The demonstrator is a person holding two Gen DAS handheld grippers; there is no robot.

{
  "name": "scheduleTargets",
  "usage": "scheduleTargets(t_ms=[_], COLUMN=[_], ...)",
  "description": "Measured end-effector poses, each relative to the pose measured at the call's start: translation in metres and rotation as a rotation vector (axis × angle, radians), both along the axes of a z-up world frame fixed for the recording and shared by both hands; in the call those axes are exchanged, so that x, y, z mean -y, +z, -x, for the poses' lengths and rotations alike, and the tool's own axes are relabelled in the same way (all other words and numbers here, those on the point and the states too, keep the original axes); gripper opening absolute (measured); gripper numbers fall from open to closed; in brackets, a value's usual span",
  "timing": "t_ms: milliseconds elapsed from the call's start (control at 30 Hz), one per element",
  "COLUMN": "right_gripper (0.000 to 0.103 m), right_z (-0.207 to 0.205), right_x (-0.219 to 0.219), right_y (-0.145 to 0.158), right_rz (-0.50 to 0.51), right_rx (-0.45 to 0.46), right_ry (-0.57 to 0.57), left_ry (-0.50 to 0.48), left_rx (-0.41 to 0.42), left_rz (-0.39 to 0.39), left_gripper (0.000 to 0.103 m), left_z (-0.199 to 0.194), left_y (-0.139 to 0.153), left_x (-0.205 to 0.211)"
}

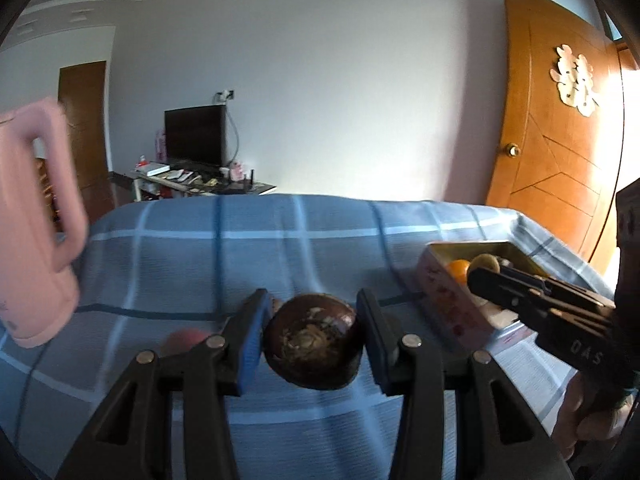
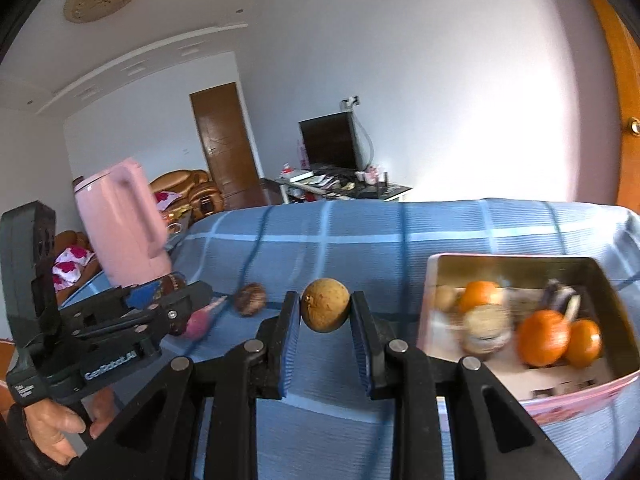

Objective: Organize fruits
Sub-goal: 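Carry both held fruits over the pink tin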

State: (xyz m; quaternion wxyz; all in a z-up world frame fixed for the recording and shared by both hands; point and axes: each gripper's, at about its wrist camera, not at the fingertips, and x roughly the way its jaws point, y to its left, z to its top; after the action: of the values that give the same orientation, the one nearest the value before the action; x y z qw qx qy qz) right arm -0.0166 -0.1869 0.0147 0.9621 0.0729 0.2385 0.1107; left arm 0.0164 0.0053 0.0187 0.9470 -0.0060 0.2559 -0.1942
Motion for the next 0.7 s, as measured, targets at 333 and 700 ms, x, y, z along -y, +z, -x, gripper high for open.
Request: scheduleTargets(t_ms=[333, 700], right_gripper=[0.027, 0.027], right_z=[0.015, 0.026], right_x=[0.083, 0.163], right_y=[0.006, -0.003], right_rz=[0.018, -0.003], right_rx=[0.02, -0.044], right_ry=[-0.092, -0.175], left_ry=[-0.112, -0.228], left_rx=[0.007, -0.016], left_rz=[-0.005, -0.018], left_gripper=[0.046, 0.047], left_z=[0.008, 0.013], left_y=[0.005, -0.001], left_x=[0.074, 0.15])
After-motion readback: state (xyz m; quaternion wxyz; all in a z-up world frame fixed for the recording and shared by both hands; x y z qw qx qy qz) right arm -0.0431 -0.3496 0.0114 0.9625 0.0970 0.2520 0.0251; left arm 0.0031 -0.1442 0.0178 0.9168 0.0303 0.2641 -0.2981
